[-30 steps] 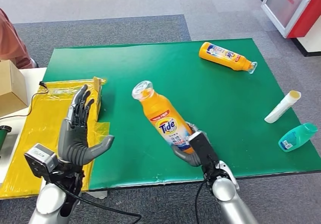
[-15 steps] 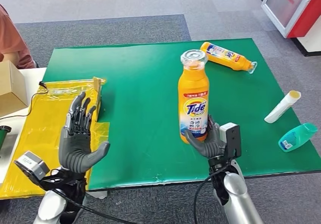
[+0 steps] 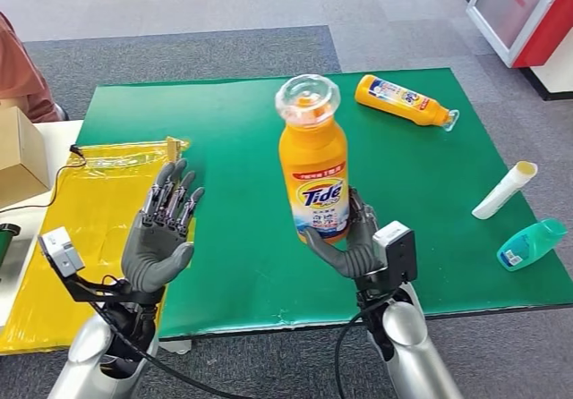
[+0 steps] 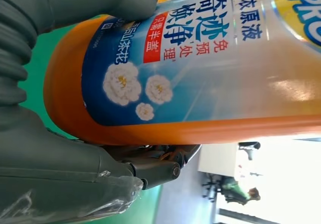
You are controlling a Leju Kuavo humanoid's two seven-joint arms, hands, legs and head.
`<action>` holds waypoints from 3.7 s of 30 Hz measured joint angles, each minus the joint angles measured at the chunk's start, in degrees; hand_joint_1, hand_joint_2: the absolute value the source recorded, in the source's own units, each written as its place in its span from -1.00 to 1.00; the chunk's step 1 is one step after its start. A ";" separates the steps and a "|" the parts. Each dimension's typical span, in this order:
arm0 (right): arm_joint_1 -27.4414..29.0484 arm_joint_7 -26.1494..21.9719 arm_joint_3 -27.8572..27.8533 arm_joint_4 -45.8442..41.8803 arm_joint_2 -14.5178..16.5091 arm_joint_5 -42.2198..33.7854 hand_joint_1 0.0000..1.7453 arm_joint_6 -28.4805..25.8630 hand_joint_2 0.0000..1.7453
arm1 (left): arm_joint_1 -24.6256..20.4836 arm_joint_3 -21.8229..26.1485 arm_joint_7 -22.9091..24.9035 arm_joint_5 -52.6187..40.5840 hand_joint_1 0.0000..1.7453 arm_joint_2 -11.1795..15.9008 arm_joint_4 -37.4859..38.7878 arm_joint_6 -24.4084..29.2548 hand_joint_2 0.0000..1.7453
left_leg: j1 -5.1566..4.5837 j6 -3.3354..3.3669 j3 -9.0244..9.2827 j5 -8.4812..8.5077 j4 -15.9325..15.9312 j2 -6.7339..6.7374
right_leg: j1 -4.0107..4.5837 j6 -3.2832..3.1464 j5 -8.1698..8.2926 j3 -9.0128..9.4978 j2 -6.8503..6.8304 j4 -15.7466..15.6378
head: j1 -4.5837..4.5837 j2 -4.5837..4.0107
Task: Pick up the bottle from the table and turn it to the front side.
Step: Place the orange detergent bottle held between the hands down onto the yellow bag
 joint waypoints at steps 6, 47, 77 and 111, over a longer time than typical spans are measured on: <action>-0.81 -0.75 4.45 -1.10 -0.05 12.96 1.00 -5.37 1.00 | -2.75 -0.09 2.67 1.44 -1.00 0.74 1.96 -1.88 1.00 | 0.00 0.00 0.00 -0.01 0.00 0.00 | 0.00 0.00 -0.01 -0.01 0.00 0.00 | 0.00 0.00; -8.02 1.61 13.21 10.44 -0.07 24.81 1.00 -11.16 1.00 | -20.11 -14.77 8.68 -6.71 -1.00 9.10 9.71 -11.64 1.00 | 0.00 -0.02 -0.01 0.05 0.00 0.00 | 0.01 -0.02 0.02 -0.02 0.00 0.03 | 0.01 0.00; -7.59 2.44 13.03 11.18 -0.07 25.46 -1.00 -11.60 1.00 | -23.21 -14.14 8.04 -12.07 1.00 12.59 9.46 -7.25 1.00 | 0.00 -0.06 -0.01 0.10 0.00 0.01 | 0.01 -0.05 0.04 -0.03 0.01 0.04 | 0.00 0.00; 5.99 3.92 -2.13 -9.76 -0.57 21.22 -1.00 -12.46 1.00 | 3.64 -3.84 22.28 -115.03 1.00 11.18 -13.74 43.09 1.00 | 0.00 -0.04 0.00 -0.09 0.00 0.01 | 0.00 -0.03 -0.09 -0.04 0.00 0.00 | 0.02 0.00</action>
